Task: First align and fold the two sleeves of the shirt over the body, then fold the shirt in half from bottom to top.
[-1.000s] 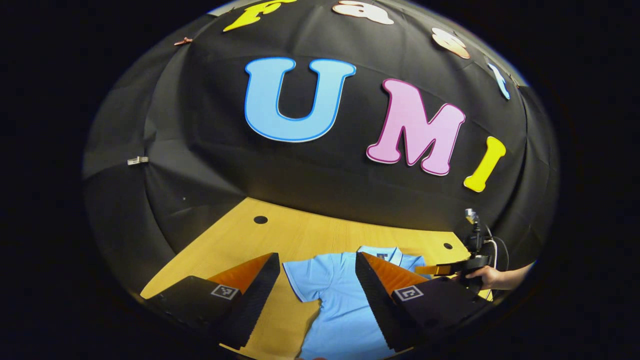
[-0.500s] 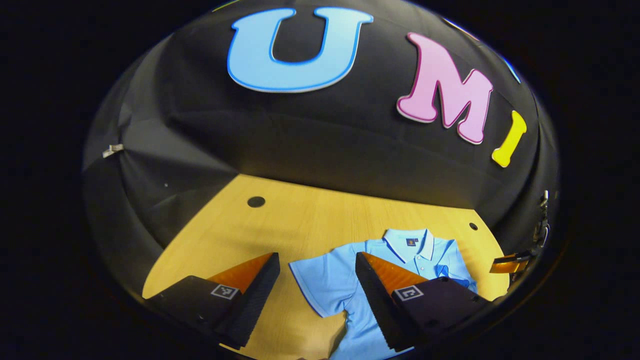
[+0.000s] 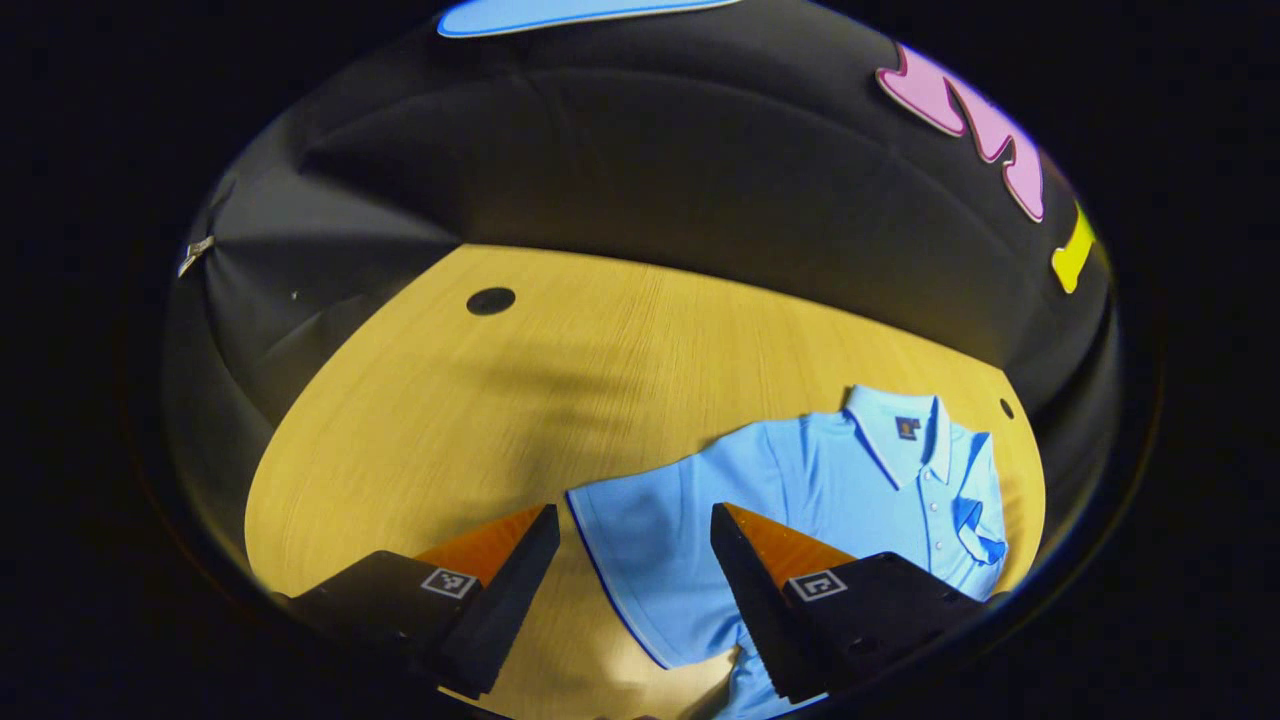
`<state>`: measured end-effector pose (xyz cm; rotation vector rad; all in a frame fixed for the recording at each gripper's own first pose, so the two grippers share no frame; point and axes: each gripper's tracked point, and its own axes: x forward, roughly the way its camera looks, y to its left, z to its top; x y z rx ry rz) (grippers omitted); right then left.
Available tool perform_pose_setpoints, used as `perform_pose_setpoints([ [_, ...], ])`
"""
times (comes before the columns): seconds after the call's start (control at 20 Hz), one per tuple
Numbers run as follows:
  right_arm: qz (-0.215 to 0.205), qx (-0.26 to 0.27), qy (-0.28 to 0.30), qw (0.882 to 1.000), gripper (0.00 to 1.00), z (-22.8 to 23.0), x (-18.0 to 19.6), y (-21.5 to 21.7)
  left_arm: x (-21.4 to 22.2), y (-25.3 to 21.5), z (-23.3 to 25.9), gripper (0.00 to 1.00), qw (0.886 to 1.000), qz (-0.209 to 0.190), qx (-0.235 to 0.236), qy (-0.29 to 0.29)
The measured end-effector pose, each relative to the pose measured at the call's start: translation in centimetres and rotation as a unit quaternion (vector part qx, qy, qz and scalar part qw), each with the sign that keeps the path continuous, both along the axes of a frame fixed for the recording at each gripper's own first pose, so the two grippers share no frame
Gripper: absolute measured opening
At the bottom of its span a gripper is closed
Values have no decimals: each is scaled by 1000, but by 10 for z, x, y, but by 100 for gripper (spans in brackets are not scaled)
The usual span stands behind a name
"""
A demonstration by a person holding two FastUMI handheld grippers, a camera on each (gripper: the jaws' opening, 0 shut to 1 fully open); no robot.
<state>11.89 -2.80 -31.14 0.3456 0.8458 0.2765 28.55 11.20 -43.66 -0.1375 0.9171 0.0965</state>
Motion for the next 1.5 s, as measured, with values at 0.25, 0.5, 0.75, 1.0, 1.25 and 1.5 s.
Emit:
perform_pose_setpoints([
  [0.25, -6, -1, 30, 1000, 96, -21, -18, -2, -2, 3, -25, 98, 999, -16, 41, 29],
  [0.5, 14, -2, 35, 999, 96, -23, -20, 15, 3, -23, -30, 50, 996, -78, 49, 9],
  [0.75, -17, 22, 34, 999, 96, -17, -16, 9, 11, -34, -24, 7, 998, -64, -15, -8],
  [1.0, -40, 36, 41, 998, 96, -18, -15, 5, 20, -53, 22, 6, 993, -88, -61, -54],
  [1.25, -34, 54, 36, 997, 96, -12, -7, 23, 25, -114, 55, 6, 981, -163, -68, -75],
  [1.5, -25, 54, 32, 998, 96, -9, -6, 32, 17, -156, 30, 7, 975, -211, -62, -31],
])
